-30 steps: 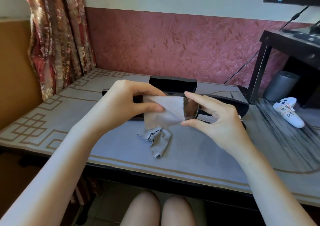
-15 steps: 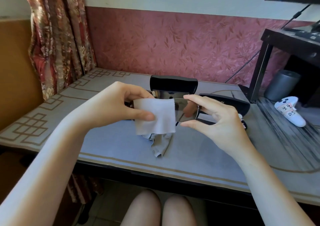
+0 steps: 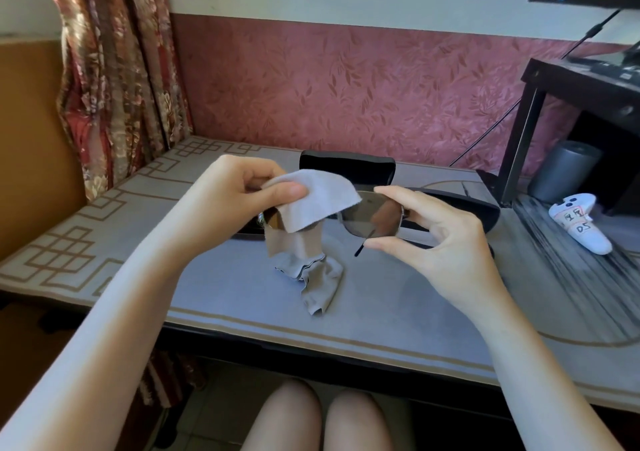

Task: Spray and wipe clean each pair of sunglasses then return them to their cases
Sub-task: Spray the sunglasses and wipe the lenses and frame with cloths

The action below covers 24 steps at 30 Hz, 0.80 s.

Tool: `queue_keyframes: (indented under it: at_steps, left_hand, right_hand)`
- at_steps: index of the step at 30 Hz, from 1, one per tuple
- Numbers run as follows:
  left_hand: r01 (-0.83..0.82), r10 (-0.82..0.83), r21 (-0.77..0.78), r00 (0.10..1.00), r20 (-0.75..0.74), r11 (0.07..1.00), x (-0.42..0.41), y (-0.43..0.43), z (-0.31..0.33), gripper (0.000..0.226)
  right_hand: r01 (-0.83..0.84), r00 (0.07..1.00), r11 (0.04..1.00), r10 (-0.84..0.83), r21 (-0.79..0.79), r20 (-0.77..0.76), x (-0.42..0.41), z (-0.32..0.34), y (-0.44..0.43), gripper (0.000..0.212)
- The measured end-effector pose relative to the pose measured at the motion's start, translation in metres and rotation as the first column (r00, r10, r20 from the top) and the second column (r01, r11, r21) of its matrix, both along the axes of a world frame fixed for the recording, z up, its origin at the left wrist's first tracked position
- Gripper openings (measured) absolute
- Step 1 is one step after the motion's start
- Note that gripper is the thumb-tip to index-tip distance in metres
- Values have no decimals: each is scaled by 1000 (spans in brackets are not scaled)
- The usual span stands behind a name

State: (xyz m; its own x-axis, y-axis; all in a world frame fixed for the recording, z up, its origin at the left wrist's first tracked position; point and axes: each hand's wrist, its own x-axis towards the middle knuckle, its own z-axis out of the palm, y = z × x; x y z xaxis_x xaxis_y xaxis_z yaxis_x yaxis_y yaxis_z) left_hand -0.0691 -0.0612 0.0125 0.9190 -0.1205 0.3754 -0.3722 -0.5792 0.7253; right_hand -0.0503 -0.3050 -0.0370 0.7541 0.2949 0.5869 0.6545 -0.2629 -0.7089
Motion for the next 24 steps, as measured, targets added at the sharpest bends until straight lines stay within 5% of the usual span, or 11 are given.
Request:
queue_keyframes:
  at_steps: [3, 6, 10, 24]
  left_hand:
    - [69, -77, -79, 992, -96, 994, -3, 7, 1, 17]
    - [116, -143, -141, 968, -206, 983, -4, 8, -1, 23]
    - [156, -147, 28, 967, -206, 987, -3, 0, 1, 22]
    - [7, -8, -32, 1000, -25, 999, 3, -9, -5, 42]
  right_hand:
    - [-18, 1000, 1000, 18, 3, -12, -1, 1, -1, 51]
    - [-32, 999, 999, 32, 20, -5, 1, 0, -2, 50]
    - [-41, 999, 999, 41, 6, -4, 0, 0, -3, 50]
    - [-23, 998, 999, 25, 30, -50, -1, 4, -1, 51]
